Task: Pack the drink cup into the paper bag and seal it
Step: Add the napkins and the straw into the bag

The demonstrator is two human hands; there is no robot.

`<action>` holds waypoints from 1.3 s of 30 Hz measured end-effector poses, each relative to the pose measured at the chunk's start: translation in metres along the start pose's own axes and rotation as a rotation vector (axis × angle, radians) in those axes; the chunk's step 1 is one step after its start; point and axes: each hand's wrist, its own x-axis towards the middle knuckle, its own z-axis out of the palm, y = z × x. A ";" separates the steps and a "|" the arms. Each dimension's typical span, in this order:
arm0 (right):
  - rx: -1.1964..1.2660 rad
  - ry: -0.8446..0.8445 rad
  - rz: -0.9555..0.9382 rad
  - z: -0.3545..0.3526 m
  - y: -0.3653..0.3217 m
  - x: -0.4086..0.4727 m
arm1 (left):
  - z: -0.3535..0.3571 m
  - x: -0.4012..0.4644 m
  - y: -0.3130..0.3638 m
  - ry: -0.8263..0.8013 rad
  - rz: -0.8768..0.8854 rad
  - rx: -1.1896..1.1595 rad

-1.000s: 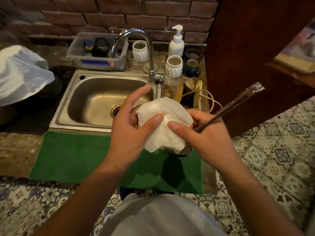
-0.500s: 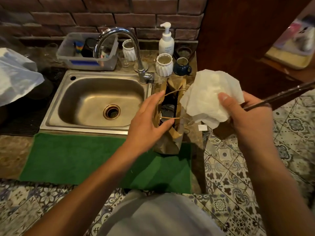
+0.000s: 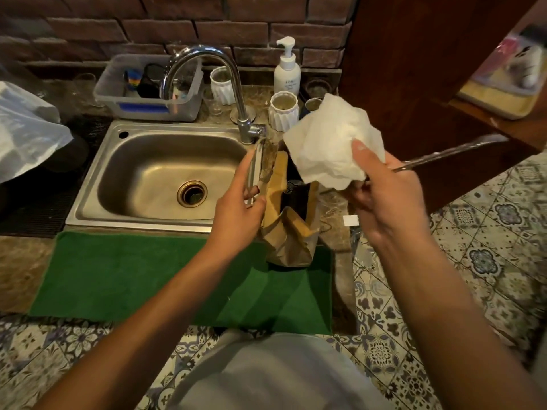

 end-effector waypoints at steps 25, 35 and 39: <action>-2.002 -0.472 -0.076 0.026 0.038 0.027 | -0.013 -0.023 -0.002 0.009 -0.005 0.047; -1.982 -0.521 -0.023 0.040 0.037 0.031 | -0.022 -0.023 -0.007 -0.024 -0.048 0.007; -1.921 -0.447 -0.058 0.036 0.036 0.030 | -0.025 -0.025 -0.006 -0.034 -0.064 0.002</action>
